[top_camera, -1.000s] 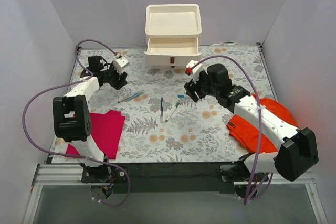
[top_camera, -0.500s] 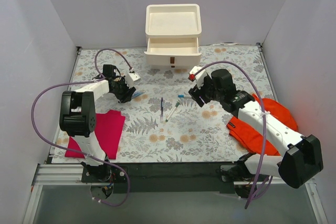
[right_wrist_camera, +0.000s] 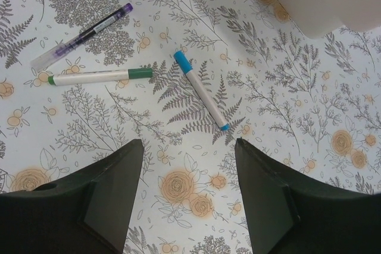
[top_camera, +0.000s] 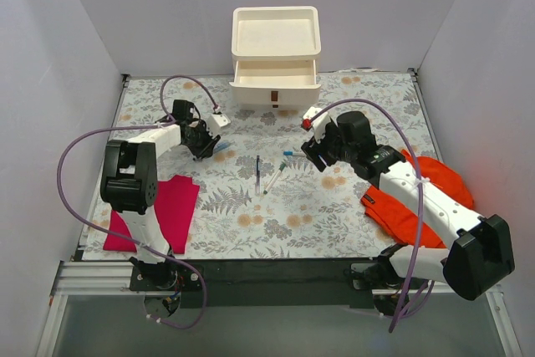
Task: Sort the stationery into containers
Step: Pick up the pen from the center of the board.
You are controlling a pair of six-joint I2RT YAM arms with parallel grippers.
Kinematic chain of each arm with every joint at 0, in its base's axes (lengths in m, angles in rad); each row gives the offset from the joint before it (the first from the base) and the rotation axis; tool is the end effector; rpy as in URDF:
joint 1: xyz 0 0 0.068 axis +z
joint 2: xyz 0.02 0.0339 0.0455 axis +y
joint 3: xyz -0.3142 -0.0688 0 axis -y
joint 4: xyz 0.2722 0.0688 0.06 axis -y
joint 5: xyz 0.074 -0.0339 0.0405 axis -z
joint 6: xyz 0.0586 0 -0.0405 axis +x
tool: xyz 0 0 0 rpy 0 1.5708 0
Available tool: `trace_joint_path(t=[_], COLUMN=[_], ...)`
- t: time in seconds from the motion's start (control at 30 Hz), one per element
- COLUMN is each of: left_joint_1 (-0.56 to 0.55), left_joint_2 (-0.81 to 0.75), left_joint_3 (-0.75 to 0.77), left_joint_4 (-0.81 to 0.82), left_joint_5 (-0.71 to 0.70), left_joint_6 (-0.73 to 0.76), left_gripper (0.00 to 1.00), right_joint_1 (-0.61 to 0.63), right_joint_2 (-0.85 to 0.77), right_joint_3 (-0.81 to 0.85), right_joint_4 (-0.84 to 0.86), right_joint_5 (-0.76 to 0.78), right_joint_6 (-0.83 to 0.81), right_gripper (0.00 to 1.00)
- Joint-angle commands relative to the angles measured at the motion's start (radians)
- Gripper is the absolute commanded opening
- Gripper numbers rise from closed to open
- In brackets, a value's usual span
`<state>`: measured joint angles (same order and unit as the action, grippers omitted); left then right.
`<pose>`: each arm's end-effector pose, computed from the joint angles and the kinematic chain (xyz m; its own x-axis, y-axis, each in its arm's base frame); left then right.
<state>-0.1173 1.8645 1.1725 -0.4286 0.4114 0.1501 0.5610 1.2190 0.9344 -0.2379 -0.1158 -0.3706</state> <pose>0.4088 -0.0718 0.1718 -0.8422 0.2373 -0.4841 0.4106 0.8641 -0.2909 0.2541 0.1677 0.3236 -0.1718 -0.5328 -0.8286 -0.7247 0.6381 -0.2601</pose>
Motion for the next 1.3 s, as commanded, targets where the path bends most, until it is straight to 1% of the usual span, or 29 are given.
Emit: trace_joint_path(t=[0.0,0.07,0.17,0.2,0.27,0.3,0.37,0.5,0.63,0.67,0.87,0.9,0.97,1.0,1.1,1.23,1.27], left_joint_1=[-0.018,-0.018,-0.018,-0.018,-0.018,-0.018,-0.018,-0.012,-0.008,-0.005,0.01,0.014,0.016,0.022,0.036,0.057,0.059], left_joint_2=[0.012,0.002,-0.04,-0.051,-0.073,-0.079,-0.09,-0.114,-0.105,-0.099,-0.059,-0.053,-0.036,-0.033,-0.03,-0.033,-0.034], left_joint_3=[0.021,0.021,0.013,0.007,0.0,-0.004,-0.019,-0.056,-0.077,-0.079,-0.074,-0.074,-0.071,-0.071,-0.06,-0.031,-0.03], left_joint_4=[-0.096,-0.114,-0.122,-0.119,-0.111,-0.105,-0.098,-0.091,-0.079,-0.076,-0.067,-0.065,-0.065,-0.065,-0.067,-0.113,-0.122], left_joint_5=[0.035,0.046,0.064,0.069,0.066,0.05,0.034,0.009,-0.019,-0.025,-0.045,-0.058,-0.072,-0.08,-0.082,-0.05,-0.042], left_joint_6=[0.006,0.0,-0.007,-0.014,-0.03,-0.055,-0.055,-0.018,0.02,0.025,0.081,0.088,0.101,0.111,0.118,0.131,0.132], left_gripper=[0.1,0.08,0.08,0.12,0.31,0.47,0.51,0.51,0.48,0.45,0.36,0.3,0.24,0.18,0.09,0.03,0.03], right_joint_1=[-0.015,-0.019,-0.026,-0.027,-0.03,-0.032,-0.032,-0.036,-0.039,-0.041,-0.042,-0.044,-0.044,-0.044,-0.046,-0.047,-0.046], right_joint_2=[-0.019,-0.029,-0.042,-0.044,-0.05,-0.05,-0.05,-0.044,-0.038,-0.035,-0.029,-0.029,-0.026,-0.023,-0.015,-0.004,-0.003], right_joint_3=[-0.008,-0.02,-0.035,-0.039,-0.046,-0.048,-0.051,-0.045,-0.04,-0.04,-0.037,-0.037,-0.037,-0.034,-0.028,-0.023,-0.022], right_joint_4=[0.032,0.034,0.034,0.034,0.034,0.034,0.035,0.038,0.045,0.045,0.046,0.046,0.048,0.048,0.049,0.052,0.052], right_joint_5=[-0.012,-0.01,-0.01,-0.012,-0.012,-0.012,-0.012,-0.013,-0.013,-0.015,-0.021,-0.021,-0.022,-0.024,-0.022,-0.024,-0.024], right_joint_6=[-0.014,-0.016,-0.008,-0.005,-0.002,-0.002,-0.004,-0.005,-0.004,-0.002,0.004,0.004,0.007,0.009,0.009,0.007,0.007], right_gripper=[0.72,0.72,0.72,0.72,0.72,0.72,0.72,0.72,0.72,0.73,0.73,0.73,0.73,0.73,0.73,0.73,0.73])
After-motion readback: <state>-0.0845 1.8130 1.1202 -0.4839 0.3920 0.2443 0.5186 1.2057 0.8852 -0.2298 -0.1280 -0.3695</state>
